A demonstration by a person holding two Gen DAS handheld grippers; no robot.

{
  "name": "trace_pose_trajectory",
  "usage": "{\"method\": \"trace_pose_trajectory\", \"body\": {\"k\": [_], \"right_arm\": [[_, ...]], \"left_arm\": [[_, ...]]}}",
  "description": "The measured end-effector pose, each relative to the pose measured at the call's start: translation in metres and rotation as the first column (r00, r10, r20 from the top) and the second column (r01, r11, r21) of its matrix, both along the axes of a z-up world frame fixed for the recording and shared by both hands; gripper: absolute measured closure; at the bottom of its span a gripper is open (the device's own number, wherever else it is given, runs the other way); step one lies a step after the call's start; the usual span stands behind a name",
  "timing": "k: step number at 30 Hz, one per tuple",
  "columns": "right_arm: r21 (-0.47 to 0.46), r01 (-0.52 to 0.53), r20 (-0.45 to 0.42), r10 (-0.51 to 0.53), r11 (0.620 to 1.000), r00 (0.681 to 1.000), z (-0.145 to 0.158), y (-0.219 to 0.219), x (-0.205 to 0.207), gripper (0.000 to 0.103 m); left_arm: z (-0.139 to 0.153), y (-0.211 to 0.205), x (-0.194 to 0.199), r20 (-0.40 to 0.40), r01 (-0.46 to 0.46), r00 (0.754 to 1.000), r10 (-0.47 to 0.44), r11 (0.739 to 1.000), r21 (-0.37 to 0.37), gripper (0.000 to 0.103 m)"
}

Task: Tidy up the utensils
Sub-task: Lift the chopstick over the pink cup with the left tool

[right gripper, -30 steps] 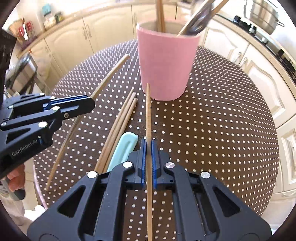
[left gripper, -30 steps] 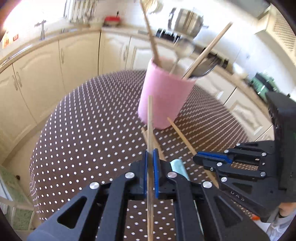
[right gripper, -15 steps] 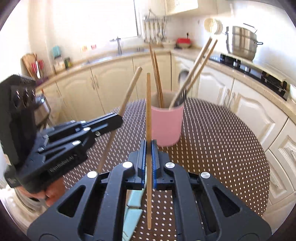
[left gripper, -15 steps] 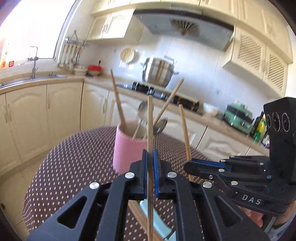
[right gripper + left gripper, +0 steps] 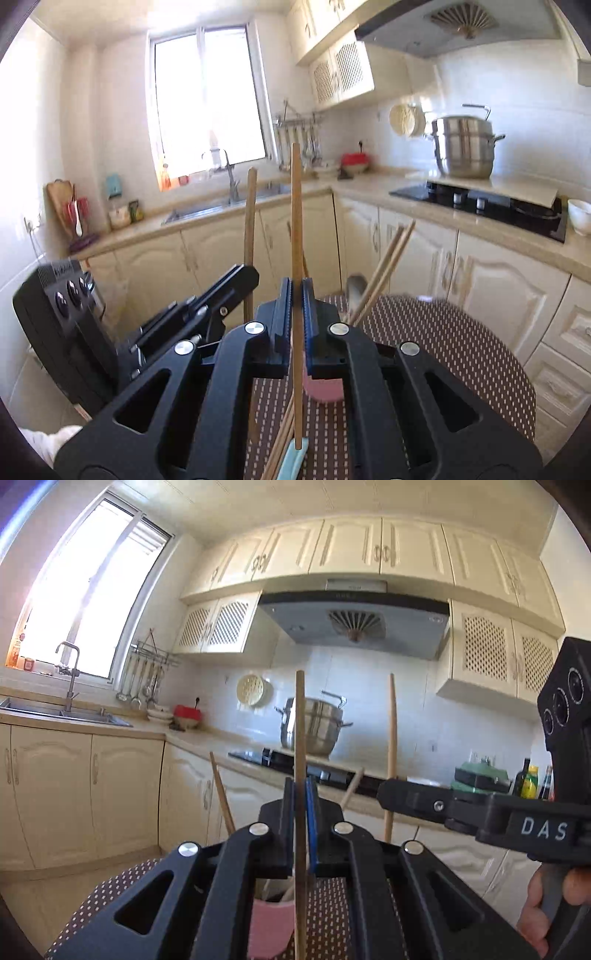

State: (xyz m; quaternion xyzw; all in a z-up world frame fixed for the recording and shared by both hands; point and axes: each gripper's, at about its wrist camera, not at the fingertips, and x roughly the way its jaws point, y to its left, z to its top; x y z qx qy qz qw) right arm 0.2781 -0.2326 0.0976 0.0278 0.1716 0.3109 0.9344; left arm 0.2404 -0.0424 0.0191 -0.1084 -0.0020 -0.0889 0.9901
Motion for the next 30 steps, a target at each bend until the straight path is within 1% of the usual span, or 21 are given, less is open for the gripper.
{"method": "trace_pose_trajectory", "body": {"k": [3,6,13,16,19,21,24,30], "right_arm": [[0.026,0.026,0.051,-0.028,0.999,0.998,0.013,0.005,0.008,0.097],[0.045,0.056,0.095,-0.061,0.997,0.994,0.018,0.009,0.017,0.097],[0.107,0.076,0.128,-0.090,0.991,0.988,0.016,0.009,0.045,0.097],[0.131,0.081,0.151,-0.100,0.988,0.983,0.014,0.009,0.052,0.097],[0.143,0.086,0.163,-0.109,0.986,0.981,0.010,0.010,0.058,0.097],[0.142,0.090,0.160,-0.113,0.986,0.981,0.004,0.011,0.064,0.097],[0.135,0.092,0.138,-0.111,0.987,0.984,-0.006,0.011,0.071,0.097],[0.117,0.085,0.113,-0.098,0.990,0.989,-0.017,0.013,0.074,0.097]], "left_arm": [[0.006,-0.002,0.013,0.044,-0.022,0.999,0.023,1.000,-0.015,0.097],[0.012,0.004,0.022,0.082,-0.041,0.996,0.044,0.998,-0.044,0.097],[0.021,0.011,0.042,0.154,-0.096,0.982,0.111,0.990,-0.100,0.097],[0.024,0.010,0.046,0.186,-0.115,0.973,0.133,0.988,-0.106,0.097],[0.025,0.007,0.055,0.201,-0.141,0.967,0.158,0.985,-0.094,0.097],[0.021,0.006,0.060,0.204,-0.160,0.963,0.176,0.982,-0.096,0.097],[0.015,0.004,0.070,0.180,-0.165,0.967,0.179,0.982,-0.093,0.097],[0.000,0.004,0.072,0.110,-0.136,0.984,0.141,0.989,-0.056,0.097]]}}
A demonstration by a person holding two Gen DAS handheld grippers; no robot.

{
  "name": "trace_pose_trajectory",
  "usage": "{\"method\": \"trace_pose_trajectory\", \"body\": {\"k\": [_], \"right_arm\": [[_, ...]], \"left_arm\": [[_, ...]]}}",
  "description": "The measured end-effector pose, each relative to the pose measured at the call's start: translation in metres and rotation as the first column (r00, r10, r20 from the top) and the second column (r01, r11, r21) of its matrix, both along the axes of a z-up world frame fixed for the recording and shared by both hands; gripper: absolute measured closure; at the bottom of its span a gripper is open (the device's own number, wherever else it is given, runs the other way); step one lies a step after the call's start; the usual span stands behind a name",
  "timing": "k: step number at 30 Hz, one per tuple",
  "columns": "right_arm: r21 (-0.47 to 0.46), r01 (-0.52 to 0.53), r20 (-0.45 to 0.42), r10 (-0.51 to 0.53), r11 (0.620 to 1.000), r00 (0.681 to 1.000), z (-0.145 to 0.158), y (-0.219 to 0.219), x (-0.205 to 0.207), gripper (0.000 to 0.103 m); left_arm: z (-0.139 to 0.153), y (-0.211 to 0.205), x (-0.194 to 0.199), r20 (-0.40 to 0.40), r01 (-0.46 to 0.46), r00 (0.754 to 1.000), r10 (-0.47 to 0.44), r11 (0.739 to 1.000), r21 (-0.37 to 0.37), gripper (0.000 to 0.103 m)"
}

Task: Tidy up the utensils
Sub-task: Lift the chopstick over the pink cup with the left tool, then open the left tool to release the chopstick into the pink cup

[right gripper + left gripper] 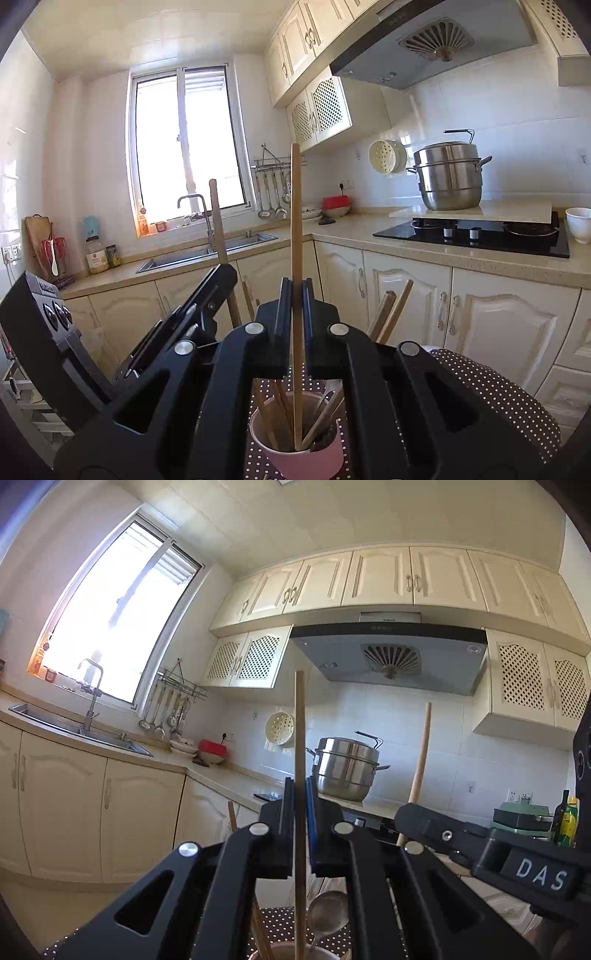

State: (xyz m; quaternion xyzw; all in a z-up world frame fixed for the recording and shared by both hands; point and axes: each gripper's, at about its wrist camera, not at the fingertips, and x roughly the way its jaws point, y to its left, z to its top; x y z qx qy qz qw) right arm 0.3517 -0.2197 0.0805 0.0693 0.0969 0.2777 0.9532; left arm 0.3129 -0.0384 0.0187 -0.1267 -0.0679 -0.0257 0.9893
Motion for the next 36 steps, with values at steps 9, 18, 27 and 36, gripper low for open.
{"method": "trace_pose_trajectory", "body": {"k": [9,18,27,36], "right_arm": [[-0.029,0.022,-0.017,-0.023,0.999,1.000,-0.009,0.003,-0.013,0.097],[-0.059,0.071,-0.050,-0.074,0.996,0.996,-0.021,0.003,-0.027,0.097],[-0.073,0.100,-0.069,-0.105,0.992,0.992,-0.030,0.004,-0.038,0.097],[-0.099,0.116,-0.099,-0.126,0.988,0.987,-0.043,0.009,-0.039,0.097]], "left_arm": [[-0.014,0.007,-0.018,-0.093,0.039,0.995,-0.035,0.998,0.045,0.097],[-0.030,0.017,-0.024,-0.236,0.106,0.968,-0.086,0.992,0.073,0.078],[-0.030,0.028,-0.038,-0.301,0.097,0.951,-0.069,0.992,0.076,0.050],[-0.028,0.039,-0.045,-0.359,0.057,0.933,-0.014,0.992,0.110,0.039]]}}
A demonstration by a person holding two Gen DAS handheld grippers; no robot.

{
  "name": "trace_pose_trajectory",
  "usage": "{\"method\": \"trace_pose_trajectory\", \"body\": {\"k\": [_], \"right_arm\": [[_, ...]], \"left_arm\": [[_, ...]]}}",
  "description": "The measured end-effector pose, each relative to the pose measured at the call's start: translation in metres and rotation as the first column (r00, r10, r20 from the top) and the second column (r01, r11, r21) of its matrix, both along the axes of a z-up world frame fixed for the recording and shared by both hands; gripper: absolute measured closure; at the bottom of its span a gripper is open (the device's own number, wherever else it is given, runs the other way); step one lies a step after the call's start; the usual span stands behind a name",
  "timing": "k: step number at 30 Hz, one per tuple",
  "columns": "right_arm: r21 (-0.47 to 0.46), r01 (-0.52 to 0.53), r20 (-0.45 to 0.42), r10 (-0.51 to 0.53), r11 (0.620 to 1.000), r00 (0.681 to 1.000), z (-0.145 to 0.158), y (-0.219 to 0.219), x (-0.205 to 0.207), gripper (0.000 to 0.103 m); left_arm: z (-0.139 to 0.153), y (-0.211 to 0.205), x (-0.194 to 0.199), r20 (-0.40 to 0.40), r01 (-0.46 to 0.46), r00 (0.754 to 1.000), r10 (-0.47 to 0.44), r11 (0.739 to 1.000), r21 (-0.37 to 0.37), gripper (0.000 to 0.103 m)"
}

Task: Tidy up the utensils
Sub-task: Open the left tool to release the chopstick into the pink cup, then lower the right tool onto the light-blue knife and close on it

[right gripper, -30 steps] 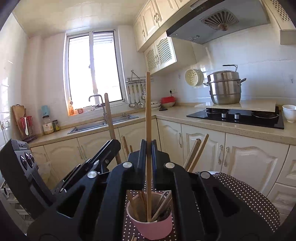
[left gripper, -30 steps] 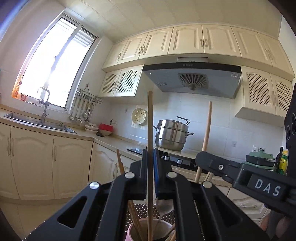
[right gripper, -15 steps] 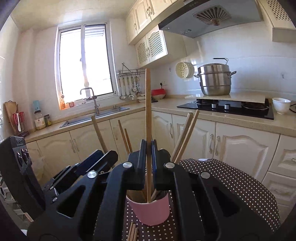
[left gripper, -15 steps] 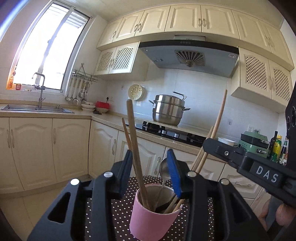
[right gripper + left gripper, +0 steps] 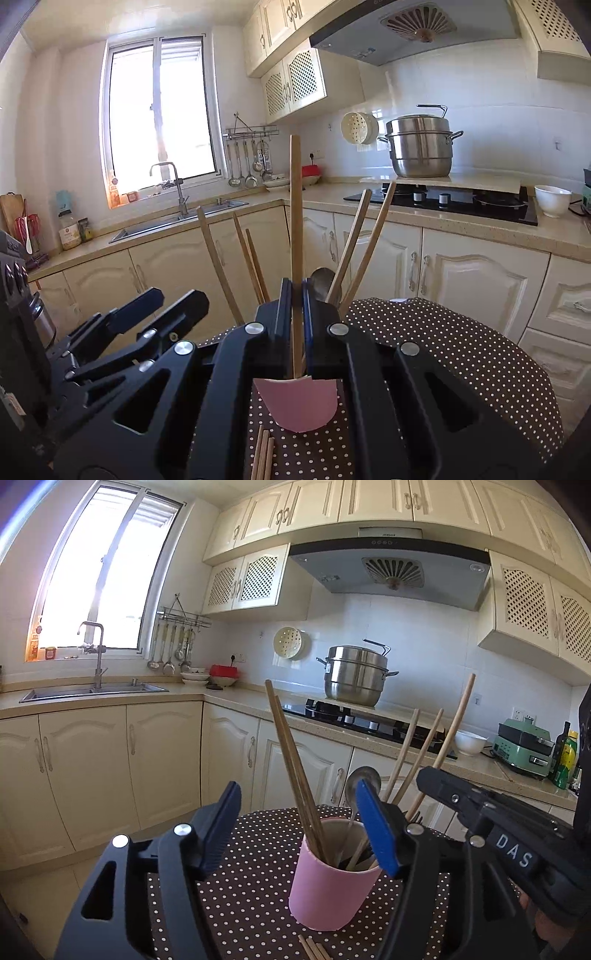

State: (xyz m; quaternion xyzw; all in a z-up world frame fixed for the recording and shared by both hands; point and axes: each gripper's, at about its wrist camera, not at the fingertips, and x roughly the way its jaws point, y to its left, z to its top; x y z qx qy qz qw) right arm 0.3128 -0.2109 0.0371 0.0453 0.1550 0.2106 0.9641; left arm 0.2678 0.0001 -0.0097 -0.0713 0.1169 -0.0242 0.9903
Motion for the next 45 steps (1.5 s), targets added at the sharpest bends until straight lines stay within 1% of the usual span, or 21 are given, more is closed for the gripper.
{"method": "trace_pose_trajectory", "body": {"k": [2,5,8,14,17,18,19,20,21,22,23,28,34,38,41,43,45], "right_arm": [[-0.008,0.004,-0.006,-0.004,1.000,1.000,-0.004,0.002,0.000,0.097],[-0.016,0.004,-0.017,-0.004,1.000,1.000,-0.008,0.003,-0.001,0.097],[-0.016,0.012,-0.021,-0.012,1.000,1.000,-0.009,0.003,-0.003,0.096],[-0.021,0.010,-0.017,-0.010,1.000,1.000,-0.006,0.003,-0.011,0.096],[-0.024,0.015,0.000,-0.015,1.000,1.000,-0.001,0.001,-0.016,0.094],[-0.022,0.016,0.003,-0.016,1.000,1.000,0.001,0.001,-0.018,0.092],[-0.021,0.018,0.008,-0.018,1.000,1.000,0.003,-0.001,-0.020,0.087],[-0.020,0.023,0.016,-0.023,1.000,1.000,0.005,-0.002,-0.022,0.079],[-0.018,0.029,0.025,-0.028,0.999,0.999,0.007,-0.004,-0.026,0.074],[-0.014,0.030,0.031,-0.030,0.999,0.999,0.009,-0.006,-0.029,0.065],[-0.011,0.033,0.035,-0.033,0.999,0.999,0.010,-0.007,-0.031,0.058],[-0.004,0.043,0.050,-0.043,0.999,0.998,0.017,-0.017,-0.047,0.058],[-0.007,0.052,0.043,-0.051,0.999,0.998,0.018,-0.031,-0.063,0.058],[-0.013,0.057,0.019,-0.056,0.998,0.998,0.012,-0.042,-0.072,0.057],[-0.028,0.049,-0.012,-0.050,0.998,0.999,0.004,-0.047,-0.077,0.056],[-0.044,0.038,-0.051,-0.041,0.998,0.998,-0.004,-0.050,-0.078,0.055],[-0.063,0.020,-0.104,-0.027,0.998,0.994,-0.016,-0.051,-0.077,0.054]], "left_arm": [[0.001,0.001,-0.003,-0.009,-0.011,1.000,0.011,1.000,0.013,0.038],[0.002,0.001,-0.006,-0.025,-0.018,1.000,0.019,0.999,0.033,0.034],[0.004,-0.001,-0.008,-0.045,-0.021,0.999,0.024,0.998,0.066,0.033],[0.011,0.001,-0.018,-0.043,-0.027,0.999,0.030,0.997,0.067,0.032],[0.017,0.002,-0.026,-0.038,-0.031,0.999,0.034,0.997,0.065,0.030],[0.018,0.002,-0.028,-0.033,-0.034,0.999,0.036,0.997,0.063,0.029],[0.020,0.002,-0.031,-0.029,-0.034,0.999,0.036,0.998,0.062,0.029],[0.023,0.002,-0.035,-0.021,-0.034,0.999,0.036,0.998,0.060,0.029],[0.025,0.001,-0.037,-0.017,-0.036,0.999,0.037,0.998,0.060,0.029],[0.027,0.001,-0.040,-0.013,-0.038,0.999,0.039,0.998,0.060,0.029],[0.028,0.000,-0.043,-0.011,-0.037,0.999,0.038,0.998,0.060,0.028],[0.035,-0.005,-0.057,-0.008,-0.035,0.999,0.036,0.998,0.055,0.028],[0.033,-0.015,-0.072,-0.032,-0.022,0.999,0.024,0.998,0.052,0.027],[0.027,-0.023,-0.078,-0.079,0.005,0.997,-0.001,0.999,0.048,0.027],[0.016,-0.027,-0.079,-0.145,0.019,0.989,-0.012,0.999,0.046,0.027],[0.006,-0.027,-0.077,-0.198,0.036,0.980,-0.028,0.999,0.040,0.027],[-0.009,-0.028,-0.073,-0.282,0.047,0.959,-0.037,0.998,0.029,0.027]]}}
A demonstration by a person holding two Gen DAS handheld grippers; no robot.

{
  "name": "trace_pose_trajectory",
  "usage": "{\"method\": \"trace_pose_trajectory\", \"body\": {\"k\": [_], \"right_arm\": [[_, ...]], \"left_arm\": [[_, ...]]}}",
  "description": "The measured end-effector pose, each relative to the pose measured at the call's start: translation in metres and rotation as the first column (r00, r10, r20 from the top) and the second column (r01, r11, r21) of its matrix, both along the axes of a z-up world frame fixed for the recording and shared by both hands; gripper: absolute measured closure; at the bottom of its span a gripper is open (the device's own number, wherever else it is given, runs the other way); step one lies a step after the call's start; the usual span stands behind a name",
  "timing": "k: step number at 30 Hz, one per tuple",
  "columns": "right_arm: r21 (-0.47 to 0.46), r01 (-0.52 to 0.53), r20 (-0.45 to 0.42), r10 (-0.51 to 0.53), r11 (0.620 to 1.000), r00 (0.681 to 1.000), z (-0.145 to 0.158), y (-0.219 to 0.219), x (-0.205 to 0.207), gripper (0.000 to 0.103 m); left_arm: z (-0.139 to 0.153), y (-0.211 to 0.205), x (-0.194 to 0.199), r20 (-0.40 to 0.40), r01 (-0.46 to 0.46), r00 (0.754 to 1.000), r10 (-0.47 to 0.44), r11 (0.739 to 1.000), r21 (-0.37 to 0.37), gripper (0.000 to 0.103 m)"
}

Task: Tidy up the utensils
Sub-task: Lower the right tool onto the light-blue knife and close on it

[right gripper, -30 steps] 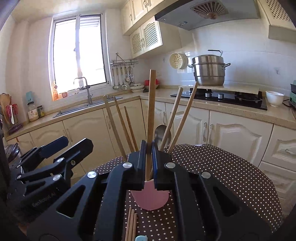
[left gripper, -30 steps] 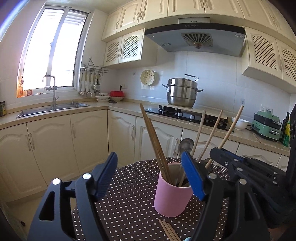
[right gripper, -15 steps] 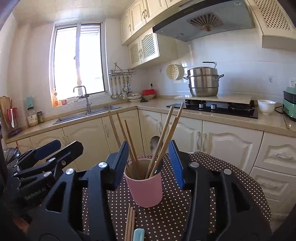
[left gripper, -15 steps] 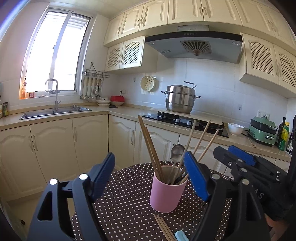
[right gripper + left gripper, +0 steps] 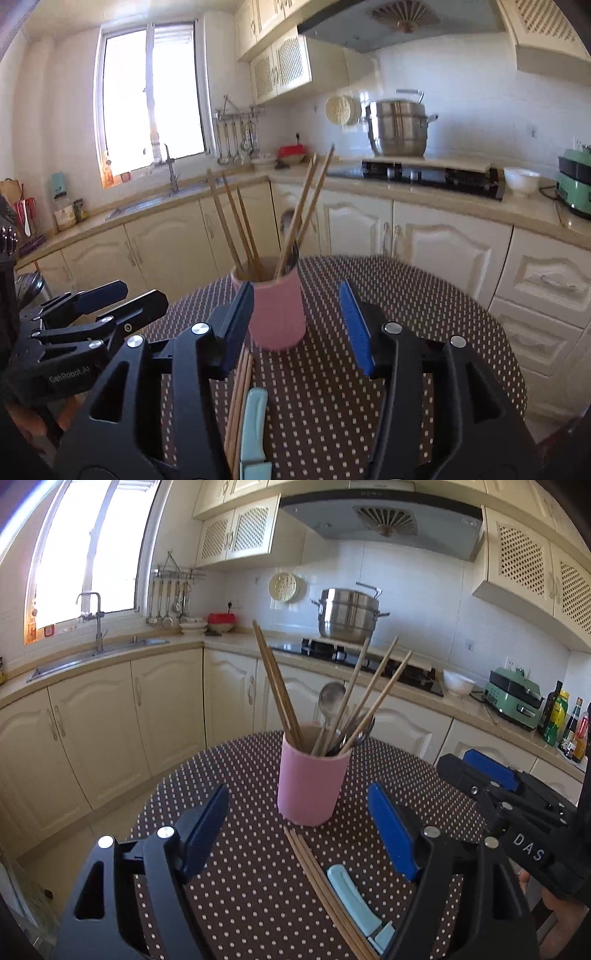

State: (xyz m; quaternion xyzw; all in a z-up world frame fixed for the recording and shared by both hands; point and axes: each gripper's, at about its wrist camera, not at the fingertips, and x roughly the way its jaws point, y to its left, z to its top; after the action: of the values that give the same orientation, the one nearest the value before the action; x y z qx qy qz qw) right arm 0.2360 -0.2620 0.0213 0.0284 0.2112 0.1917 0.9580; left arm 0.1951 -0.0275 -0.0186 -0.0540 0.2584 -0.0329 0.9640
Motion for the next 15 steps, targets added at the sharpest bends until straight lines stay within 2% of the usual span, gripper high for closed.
{"method": "trace_pose_trajectory", "body": {"k": [6,9,15], "right_arm": [[-0.054,-0.046,-0.172,0.037,0.997,0.984,-0.044,0.002,0.002,0.053],[-0.085,-0.089,-0.244,0.066,0.992,0.968,-0.064,0.009,0.002,0.053],[-0.140,-0.192,-0.342,0.134,0.971,0.930,-0.091,0.035,0.002,0.053]], "left_arm": [[-0.050,0.003,0.010,-0.202,-0.015,0.979,0.017,1.000,0.015,0.027],[-0.065,0.012,0.009,-0.256,-0.046,0.966,0.044,0.999,-0.004,0.027],[-0.081,0.025,0.006,-0.297,-0.074,0.952,0.067,0.997,-0.013,0.027]]}}
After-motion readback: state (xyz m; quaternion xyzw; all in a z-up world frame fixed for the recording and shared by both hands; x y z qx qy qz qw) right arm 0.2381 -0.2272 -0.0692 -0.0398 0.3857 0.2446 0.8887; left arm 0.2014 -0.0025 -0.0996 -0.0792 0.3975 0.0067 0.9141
